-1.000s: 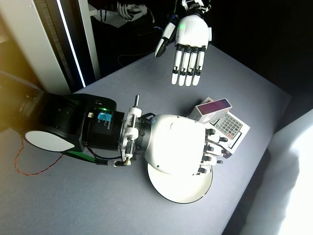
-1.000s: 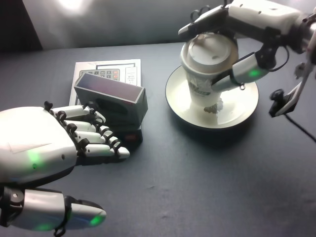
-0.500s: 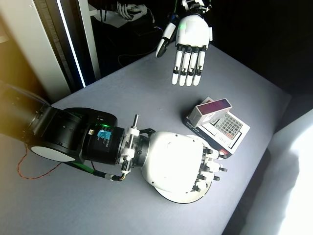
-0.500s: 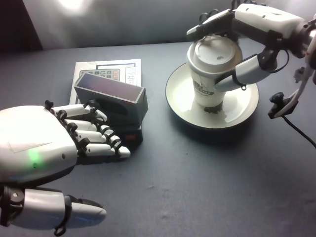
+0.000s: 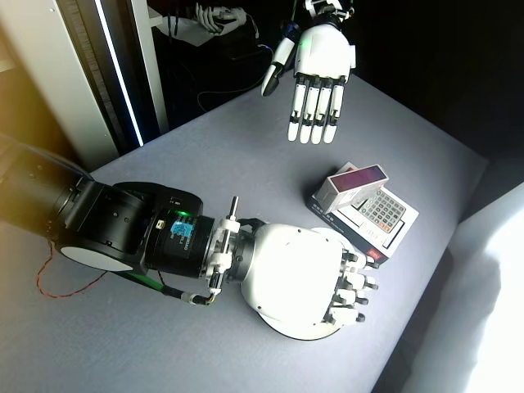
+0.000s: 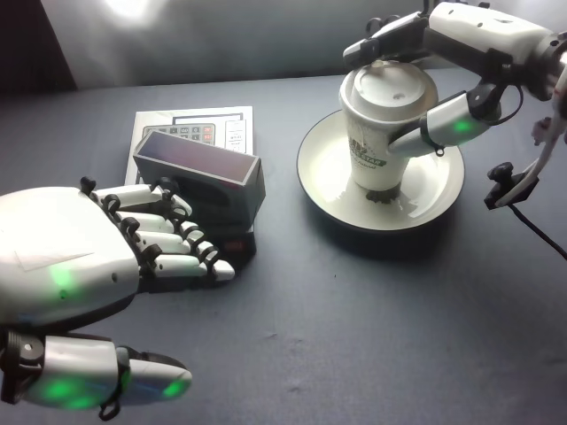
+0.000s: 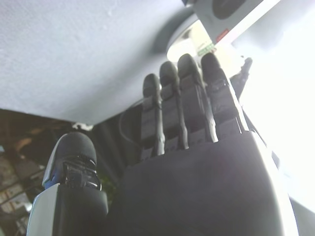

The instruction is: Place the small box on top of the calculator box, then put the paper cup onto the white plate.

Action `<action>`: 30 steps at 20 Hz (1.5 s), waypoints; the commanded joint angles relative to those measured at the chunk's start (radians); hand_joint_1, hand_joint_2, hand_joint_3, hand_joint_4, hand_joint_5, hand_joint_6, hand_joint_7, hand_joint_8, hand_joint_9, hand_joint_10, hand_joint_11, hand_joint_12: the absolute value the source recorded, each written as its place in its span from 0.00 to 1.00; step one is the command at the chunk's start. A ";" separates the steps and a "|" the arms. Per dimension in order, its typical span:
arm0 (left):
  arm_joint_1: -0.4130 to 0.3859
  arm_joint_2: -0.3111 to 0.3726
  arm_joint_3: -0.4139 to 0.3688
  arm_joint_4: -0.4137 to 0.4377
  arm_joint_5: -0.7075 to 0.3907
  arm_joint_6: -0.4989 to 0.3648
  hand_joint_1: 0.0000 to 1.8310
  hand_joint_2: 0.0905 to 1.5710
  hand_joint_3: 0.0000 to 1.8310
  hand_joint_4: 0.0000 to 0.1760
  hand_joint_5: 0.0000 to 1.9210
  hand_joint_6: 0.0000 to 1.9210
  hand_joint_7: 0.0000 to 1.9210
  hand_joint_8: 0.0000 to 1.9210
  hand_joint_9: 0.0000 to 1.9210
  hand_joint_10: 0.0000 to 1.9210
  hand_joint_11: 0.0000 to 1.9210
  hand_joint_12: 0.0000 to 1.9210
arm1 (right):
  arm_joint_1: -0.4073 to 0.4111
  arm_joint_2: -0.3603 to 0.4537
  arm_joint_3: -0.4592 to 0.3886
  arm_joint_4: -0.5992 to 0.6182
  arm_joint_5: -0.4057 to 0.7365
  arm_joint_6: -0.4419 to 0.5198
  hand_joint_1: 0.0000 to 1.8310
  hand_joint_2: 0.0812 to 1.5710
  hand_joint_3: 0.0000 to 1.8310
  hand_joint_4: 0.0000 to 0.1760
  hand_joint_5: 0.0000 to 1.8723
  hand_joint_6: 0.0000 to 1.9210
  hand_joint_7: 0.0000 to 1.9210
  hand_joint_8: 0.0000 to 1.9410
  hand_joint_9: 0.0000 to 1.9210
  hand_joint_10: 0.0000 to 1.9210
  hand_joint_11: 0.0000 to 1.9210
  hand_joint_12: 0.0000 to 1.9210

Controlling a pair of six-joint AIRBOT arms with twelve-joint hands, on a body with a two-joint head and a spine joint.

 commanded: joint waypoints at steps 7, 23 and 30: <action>-0.014 0.003 0.002 -0.016 -0.089 -0.001 0.00 0.81 0.00 0.00 0.16 0.00 0.16 0.00 0.14 0.00 0.00 0.22 | -0.010 0.013 0.007 0.004 0.110 0.002 0.59 0.61 0.00 0.00 0.17 0.00 0.22 0.00 0.21 0.00 0.00 0.52; -0.023 0.001 0.004 -0.012 -0.083 -0.001 0.00 0.81 0.00 0.00 0.16 0.00 0.17 0.00 0.14 0.00 0.00 0.22 | -0.019 0.027 0.006 0.000 0.085 0.117 0.49 0.56 0.00 0.00 0.10 0.00 0.15 0.00 0.15 0.00 0.00 0.41; -0.029 0.001 0.004 -0.011 -0.083 -0.001 0.00 0.82 0.00 0.00 0.16 0.00 0.17 0.00 0.14 0.00 0.00 0.24 | -0.016 0.057 0.006 -0.076 0.058 0.243 0.44 0.52 0.00 0.00 0.04 0.00 0.09 0.00 0.09 0.00 0.00 0.26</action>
